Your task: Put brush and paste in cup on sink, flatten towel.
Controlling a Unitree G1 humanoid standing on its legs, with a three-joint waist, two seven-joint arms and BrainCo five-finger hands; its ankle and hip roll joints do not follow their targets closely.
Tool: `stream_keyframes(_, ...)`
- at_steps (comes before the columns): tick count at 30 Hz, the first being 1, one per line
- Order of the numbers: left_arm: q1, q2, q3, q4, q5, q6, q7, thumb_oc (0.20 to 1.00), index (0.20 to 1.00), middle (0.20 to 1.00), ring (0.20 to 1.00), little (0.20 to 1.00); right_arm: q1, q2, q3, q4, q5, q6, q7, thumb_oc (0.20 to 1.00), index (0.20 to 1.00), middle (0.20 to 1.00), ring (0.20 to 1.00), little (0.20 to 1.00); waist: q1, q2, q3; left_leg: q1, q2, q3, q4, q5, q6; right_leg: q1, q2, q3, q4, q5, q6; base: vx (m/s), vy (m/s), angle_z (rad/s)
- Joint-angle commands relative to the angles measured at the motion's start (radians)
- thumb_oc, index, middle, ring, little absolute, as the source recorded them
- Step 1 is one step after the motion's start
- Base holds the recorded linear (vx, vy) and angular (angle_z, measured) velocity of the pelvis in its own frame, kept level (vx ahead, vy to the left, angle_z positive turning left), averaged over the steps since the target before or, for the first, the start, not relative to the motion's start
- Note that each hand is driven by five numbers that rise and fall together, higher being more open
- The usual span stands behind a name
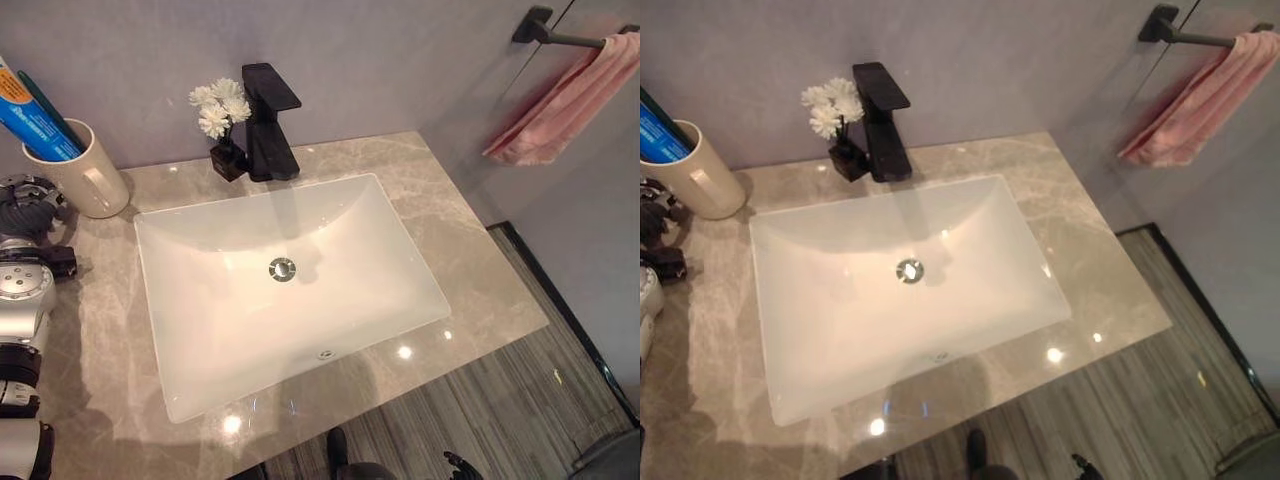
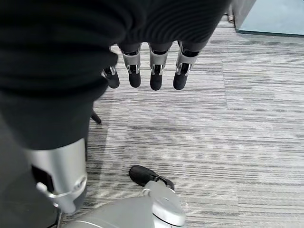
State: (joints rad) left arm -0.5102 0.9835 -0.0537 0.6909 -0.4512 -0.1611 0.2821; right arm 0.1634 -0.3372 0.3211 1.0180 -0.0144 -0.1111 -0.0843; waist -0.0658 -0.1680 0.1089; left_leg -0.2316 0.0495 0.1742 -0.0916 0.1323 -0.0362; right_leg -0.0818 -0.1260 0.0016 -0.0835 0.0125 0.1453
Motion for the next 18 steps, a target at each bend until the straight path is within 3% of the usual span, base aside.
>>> stream_keyframes(1,-0.066,-0.005,-0.042,0.06,0.039,-0.023,0.009,0.2,0.2,0.2,0.2,0.2,-0.02,-0.09,0.032,-0.038,0.008,-0.013,-0.008,1.0,1.0,1.0,1.0,1.0,-0.014,0.044,-0.004,-0.003,-0.005,-0.044,0.14,-0.138,0.034,-0.007,-0.015,-0.047,0.047,0.059,0.042,-0.02,-0.021,-0.07)
stream_keyframes(14,-0.092,-0.039,-0.073,0.044,0.059,-0.023,0.012,0.2,0.2,0.2,0.2,0.2,-0.016,-0.095,0.033,-0.048,0.008,-0.016,-0.004,1.0,1.0,1.0,1.0,1.0,-0.024,0.036,0.0,-0.004,0.003,-0.036,0.154,-0.147,0.033,-0.014,-0.009,-0.037,0.054,0.052,0.037,0.0,-0.006,-0.03)
stream_keyframes(18,-0.177,-0.031,-0.124,0.04,0.053,-0.026,0.016,0.2,0.2,0.2,0.2,0.2,-0.022,-0.107,0.043,-0.049,0.01,-0.014,-0.003,1.0,1.0,1.0,1.0,1.0,-0.024,0.036,0.01,-0.031,0.006,-0.038,0.175,-0.148,0.034,-0.028,-0.007,-0.037,0.045,0.056,0.038,-0.02,-0.008,-0.03)
